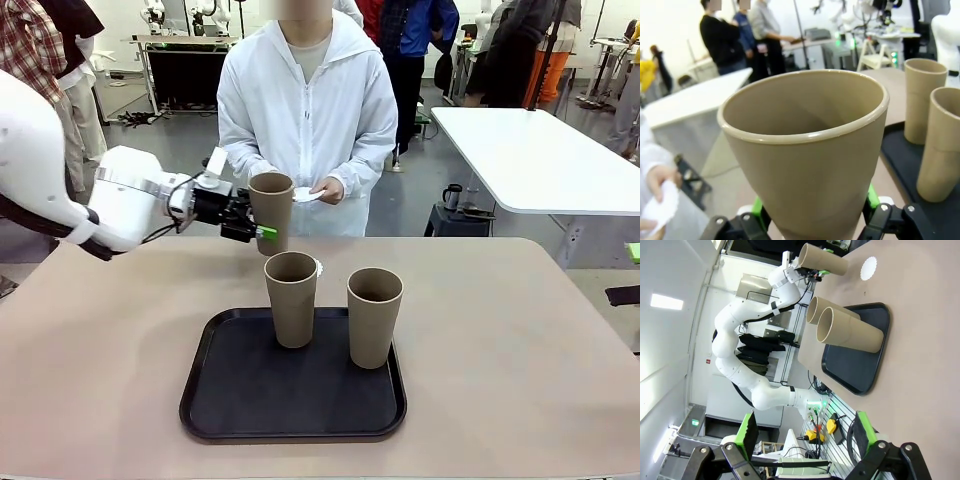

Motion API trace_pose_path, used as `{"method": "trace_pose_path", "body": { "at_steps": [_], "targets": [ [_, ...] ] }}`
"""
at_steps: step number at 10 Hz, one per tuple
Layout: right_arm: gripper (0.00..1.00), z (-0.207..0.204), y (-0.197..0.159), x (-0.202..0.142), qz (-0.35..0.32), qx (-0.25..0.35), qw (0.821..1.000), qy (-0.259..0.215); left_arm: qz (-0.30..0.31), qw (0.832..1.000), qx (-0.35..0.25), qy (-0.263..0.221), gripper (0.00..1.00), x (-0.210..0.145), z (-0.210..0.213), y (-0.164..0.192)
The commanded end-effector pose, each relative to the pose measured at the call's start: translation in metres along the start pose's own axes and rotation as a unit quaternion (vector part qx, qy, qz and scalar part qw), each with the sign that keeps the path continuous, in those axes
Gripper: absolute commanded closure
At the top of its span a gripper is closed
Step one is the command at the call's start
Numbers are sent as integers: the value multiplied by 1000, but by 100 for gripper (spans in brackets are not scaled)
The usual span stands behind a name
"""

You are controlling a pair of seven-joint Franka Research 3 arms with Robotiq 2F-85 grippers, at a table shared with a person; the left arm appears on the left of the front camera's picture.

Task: Place coasters on the table and set cups on them.
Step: Pick up one Reusable plastic cup and place it on a coaster set by the human.

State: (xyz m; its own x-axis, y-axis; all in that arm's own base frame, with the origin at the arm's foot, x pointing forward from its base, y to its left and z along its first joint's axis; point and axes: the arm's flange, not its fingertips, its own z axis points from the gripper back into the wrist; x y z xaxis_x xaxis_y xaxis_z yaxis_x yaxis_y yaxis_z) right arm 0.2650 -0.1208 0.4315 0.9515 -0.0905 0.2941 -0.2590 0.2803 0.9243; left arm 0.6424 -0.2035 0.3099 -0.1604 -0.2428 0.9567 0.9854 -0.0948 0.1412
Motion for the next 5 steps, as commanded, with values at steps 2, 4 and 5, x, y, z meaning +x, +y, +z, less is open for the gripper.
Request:
{"method": "trace_pose_path", "body": {
  "at_steps": [2, 4, 5],
  "targets": [
    [0, 2, -1, 1, 6, 6, 1000, -2, -15, 1000, -13, 1, 15, -11, -20, 24],
    [0, 2, -1, 1, 6, 6, 1000, -2, -19, 1000, 3, -20, 15, -6, -12, 23],
    [0, 2, -1, 1, 6, 6, 1000, -2, -7, 1000, -9, -6, 15, -13, -22, 15]
  ]
}}
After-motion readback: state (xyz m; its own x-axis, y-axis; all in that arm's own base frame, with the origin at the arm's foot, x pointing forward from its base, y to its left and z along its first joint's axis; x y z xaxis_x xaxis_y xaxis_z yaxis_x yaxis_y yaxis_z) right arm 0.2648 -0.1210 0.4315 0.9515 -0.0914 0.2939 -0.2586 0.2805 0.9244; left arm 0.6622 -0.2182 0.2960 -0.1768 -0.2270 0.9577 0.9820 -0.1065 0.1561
